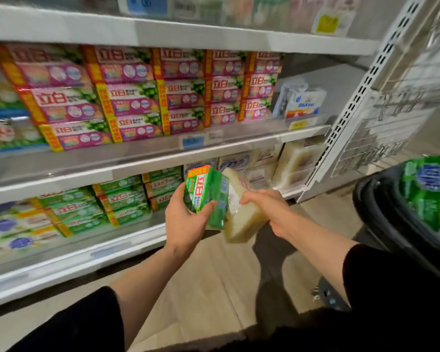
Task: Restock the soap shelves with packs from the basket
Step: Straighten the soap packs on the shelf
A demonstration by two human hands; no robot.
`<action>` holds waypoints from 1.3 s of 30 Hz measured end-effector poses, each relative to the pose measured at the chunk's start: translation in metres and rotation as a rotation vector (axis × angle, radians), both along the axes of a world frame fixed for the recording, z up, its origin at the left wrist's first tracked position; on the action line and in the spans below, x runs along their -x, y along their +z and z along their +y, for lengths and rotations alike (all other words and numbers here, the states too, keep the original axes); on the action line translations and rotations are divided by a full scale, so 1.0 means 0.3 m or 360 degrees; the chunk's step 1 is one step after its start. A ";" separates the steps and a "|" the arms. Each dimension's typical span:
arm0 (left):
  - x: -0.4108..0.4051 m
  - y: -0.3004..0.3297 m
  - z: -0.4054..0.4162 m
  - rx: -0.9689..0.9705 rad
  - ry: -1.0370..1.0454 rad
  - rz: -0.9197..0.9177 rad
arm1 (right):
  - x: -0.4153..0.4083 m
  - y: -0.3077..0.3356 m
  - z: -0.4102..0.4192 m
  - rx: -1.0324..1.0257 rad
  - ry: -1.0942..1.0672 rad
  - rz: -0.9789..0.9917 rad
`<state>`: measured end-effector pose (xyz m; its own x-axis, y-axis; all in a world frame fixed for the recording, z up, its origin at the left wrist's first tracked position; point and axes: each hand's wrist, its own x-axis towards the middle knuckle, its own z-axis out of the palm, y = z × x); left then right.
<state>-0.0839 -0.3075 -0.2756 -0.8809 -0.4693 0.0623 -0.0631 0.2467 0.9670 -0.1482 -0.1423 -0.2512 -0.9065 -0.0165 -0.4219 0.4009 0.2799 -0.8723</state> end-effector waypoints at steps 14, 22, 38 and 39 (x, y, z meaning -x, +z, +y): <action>-0.067 -0.074 -0.033 0.0291 -0.0219 -0.0185 | 0.093 -0.052 0.239 -0.1139 0.0515 0.0470; 0.083 -0.180 -0.076 0.0160 -0.0252 -0.0220 | 0.380 -0.070 0.220 -0.2123 0.1053 0.1123; 0.246 -0.331 -0.107 -0.0068 -0.0172 -0.0321 | 0.672 -0.282 0.304 -0.2369 0.0931 0.1177; 0.245 -0.340 -0.111 -0.0098 -0.0160 -0.0330 | 0.681 -0.285 0.307 -0.2384 0.0926 0.1180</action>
